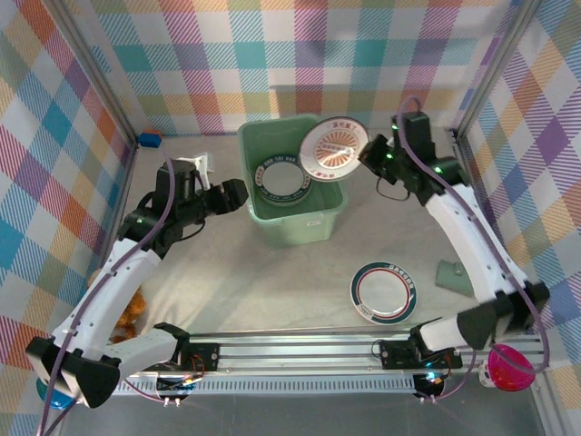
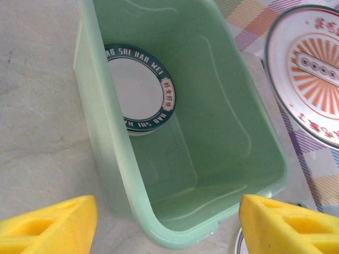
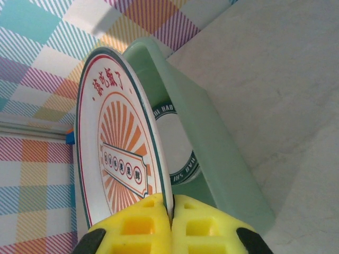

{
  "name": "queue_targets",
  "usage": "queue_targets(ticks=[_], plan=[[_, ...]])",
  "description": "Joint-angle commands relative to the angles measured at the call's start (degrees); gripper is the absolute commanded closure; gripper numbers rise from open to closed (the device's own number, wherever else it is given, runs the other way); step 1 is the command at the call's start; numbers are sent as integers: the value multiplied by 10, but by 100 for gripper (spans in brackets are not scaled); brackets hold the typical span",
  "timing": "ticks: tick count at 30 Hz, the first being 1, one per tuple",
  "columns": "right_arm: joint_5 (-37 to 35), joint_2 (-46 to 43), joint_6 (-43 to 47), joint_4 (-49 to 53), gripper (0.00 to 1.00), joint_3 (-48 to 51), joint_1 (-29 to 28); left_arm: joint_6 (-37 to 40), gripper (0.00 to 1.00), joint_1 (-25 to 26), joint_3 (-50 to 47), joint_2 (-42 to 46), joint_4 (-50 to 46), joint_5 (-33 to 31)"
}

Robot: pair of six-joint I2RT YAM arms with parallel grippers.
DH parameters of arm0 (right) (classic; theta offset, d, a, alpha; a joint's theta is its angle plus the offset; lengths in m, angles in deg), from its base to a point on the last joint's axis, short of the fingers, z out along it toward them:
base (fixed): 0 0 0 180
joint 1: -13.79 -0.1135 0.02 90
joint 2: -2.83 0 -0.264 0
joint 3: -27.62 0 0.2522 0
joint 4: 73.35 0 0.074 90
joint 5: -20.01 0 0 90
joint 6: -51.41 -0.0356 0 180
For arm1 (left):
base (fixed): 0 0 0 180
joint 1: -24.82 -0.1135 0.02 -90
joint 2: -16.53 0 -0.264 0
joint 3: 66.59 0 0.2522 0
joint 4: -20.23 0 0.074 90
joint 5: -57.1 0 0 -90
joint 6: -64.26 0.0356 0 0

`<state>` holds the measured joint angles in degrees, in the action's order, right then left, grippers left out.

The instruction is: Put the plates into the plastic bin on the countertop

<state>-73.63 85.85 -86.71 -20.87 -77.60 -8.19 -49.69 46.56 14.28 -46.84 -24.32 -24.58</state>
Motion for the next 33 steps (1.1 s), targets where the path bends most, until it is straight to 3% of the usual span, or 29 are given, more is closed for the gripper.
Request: queue_targets(ticks=[1,14,21,28,33], plan=[[-43,53,-30,-12,100,-67,-31,15,29,-9,9,-13,34,-4],[-99,234,-113,25,100,-175,-104,15,29,-55,4,-36,28,-13],[-93,345,-133,88,100,-298,-127,15,29,-68,-8,-41,25,-10],[-154,401,-177,144,100,-367,-140,22,29,-79,-8,-50,20,-2],[-156,424,-195,139,100,-374,-142,22,28,-84,-19,-47,23,3]])
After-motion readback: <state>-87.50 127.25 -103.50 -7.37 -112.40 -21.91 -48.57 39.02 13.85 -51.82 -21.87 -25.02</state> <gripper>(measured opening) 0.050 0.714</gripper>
